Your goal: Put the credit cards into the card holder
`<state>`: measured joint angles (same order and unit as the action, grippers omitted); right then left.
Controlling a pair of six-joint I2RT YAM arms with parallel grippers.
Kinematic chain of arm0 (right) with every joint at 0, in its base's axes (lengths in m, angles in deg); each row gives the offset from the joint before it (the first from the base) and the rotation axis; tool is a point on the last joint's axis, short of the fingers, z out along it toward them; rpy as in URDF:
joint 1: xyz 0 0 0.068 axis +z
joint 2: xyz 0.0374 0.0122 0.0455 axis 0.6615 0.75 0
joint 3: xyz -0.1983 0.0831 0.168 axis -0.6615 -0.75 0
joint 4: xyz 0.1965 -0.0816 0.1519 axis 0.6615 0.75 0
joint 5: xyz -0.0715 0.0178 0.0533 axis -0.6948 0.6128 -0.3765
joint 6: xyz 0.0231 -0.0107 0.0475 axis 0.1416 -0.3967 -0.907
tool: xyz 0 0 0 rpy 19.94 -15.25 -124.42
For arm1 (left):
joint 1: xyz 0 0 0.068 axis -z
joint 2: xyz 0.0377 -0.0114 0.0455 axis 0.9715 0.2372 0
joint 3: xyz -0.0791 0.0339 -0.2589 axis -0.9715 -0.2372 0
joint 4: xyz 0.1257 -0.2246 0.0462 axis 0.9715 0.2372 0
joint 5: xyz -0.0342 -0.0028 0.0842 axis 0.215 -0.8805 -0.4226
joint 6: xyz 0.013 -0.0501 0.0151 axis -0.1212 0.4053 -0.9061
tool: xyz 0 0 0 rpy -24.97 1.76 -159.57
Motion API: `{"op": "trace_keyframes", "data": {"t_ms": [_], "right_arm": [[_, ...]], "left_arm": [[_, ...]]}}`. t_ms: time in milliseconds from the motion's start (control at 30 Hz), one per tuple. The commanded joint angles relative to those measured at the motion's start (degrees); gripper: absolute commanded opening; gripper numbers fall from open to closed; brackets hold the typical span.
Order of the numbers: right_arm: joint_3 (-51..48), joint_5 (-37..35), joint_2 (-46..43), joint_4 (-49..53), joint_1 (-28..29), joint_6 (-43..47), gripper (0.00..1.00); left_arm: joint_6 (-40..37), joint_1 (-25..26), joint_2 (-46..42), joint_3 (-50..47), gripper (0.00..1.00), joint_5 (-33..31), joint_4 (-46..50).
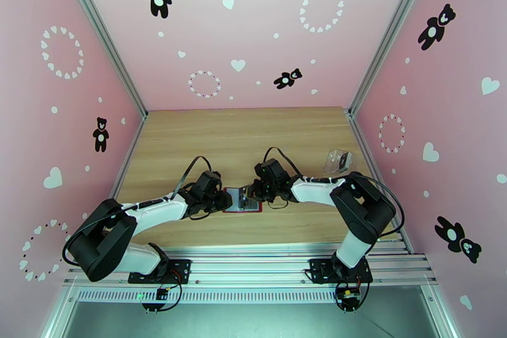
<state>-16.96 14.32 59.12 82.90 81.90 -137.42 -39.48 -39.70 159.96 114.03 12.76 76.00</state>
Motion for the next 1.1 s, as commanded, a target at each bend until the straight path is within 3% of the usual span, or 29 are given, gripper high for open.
{"op": "trace_keyframes", "data": {"t_ms": [0, 1067], "right_arm": [[-1.5, -4.0, -0.5, 2.8, -0.3, -0.2, 0.00], [-2.8, -4.0, -5.1, 2.9, -0.8, -1.7, 0.00]], "left_arm": [[-0.8, 0.4, 0.1, 0.8, 0.32, -0.4, 1.0], [-0.7, 0.6, 0.6, 0.8, 0.31, -0.4, 0.7]]}}
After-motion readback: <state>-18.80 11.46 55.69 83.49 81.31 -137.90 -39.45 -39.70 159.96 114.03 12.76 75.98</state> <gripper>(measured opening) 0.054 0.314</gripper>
